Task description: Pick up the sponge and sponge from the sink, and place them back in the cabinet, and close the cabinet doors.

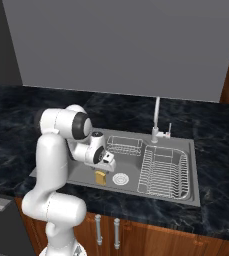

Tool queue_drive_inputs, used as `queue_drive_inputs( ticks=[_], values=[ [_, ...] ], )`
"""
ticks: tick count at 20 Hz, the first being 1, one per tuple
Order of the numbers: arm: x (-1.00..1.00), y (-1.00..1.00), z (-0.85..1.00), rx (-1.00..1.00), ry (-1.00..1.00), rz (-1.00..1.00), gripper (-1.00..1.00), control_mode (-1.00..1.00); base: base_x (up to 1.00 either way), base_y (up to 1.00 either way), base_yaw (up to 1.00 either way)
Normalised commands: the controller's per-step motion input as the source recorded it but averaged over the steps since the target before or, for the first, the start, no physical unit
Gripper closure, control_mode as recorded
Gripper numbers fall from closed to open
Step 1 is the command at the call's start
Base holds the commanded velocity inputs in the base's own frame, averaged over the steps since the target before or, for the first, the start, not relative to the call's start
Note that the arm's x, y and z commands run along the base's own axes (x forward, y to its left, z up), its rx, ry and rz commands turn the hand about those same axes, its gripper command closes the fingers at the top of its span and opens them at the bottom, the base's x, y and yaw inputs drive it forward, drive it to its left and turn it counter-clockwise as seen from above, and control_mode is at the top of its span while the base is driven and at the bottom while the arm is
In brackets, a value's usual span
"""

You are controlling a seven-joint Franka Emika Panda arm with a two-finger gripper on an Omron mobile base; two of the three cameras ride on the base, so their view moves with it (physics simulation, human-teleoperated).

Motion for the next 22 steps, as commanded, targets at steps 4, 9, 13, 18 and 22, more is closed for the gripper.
queue_drive_inputs(
  ticks=[4, 9, 13, 18, 22],
  values=[
    [0.0, 0.0, -0.07, 0.0, 0.0, 0.0, -1.0, -1.0, 0.0, 0.0, 0.0],
    [0.0, 0.0, -0.08, 0.0, 0.0, 0.0, -1.0, -1.0, 0.0, 0.0, 0.0],
    [0.0, 0.0, -0.06, 0.0, 0.0, 0.0, -1.0, -1.0, 0.0, 0.0, 0.0],
    [0.0, 0.0, -0.06, 0.0, 0.0, 0.0, -1.0, -1.0, 0.0, 0.0, 0.0],
    [0.0, 0.0, -0.05, 0.0, 0.0, 0.0, -1.0, -1.0, 0.0, 0.0, 0.0]
  ],
)
